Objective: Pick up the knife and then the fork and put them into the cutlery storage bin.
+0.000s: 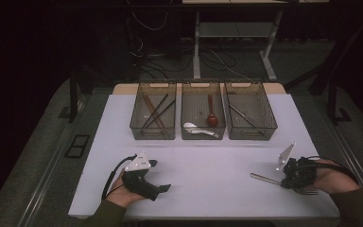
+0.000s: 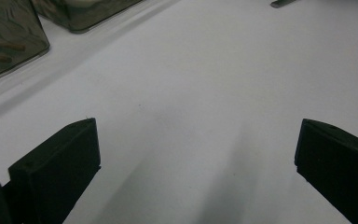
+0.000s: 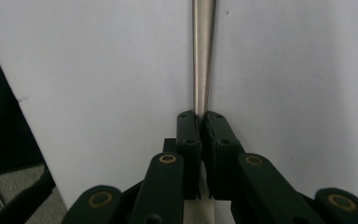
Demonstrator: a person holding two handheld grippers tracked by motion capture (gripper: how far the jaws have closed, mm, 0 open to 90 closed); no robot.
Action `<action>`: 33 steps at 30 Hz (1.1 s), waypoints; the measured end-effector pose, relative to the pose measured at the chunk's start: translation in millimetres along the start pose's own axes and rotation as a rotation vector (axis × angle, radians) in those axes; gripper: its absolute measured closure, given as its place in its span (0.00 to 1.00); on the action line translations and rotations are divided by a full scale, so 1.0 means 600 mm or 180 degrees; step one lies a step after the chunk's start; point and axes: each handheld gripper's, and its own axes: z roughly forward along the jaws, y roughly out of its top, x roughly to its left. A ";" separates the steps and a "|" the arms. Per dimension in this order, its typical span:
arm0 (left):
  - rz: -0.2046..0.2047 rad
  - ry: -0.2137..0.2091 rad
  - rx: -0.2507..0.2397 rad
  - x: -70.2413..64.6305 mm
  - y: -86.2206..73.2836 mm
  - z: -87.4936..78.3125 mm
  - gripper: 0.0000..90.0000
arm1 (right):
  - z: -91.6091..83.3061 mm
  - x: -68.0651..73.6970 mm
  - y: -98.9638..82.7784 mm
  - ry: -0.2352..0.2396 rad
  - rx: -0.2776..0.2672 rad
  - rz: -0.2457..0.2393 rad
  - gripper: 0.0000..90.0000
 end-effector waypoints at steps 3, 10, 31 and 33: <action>0.0003 0.0000 0.0001 0.000 0.000 0.000 0.00 | 0.000 -0.004 0.000 0.0042 -0.0117 0.0021 0.94; 0.0003 -0.0001 0.0002 0.000 0.000 0.000 0.00 | -0.001 -0.014 0.005 -0.0017 -0.0377 0.0093 0.94; 0.0001 -0.0013 -0.0005 0.000 0.000 0.001 0.00 | -0.013 -0.042 -0.002 -0.0239 -0.1168 0.0806 0.94; 0.0000 -0.0014 -0.0004 0.000 0.000 0.001 0.00 | -0.013 -0.045 -0.002 -0.0269 -0.1243 0.0862 0.95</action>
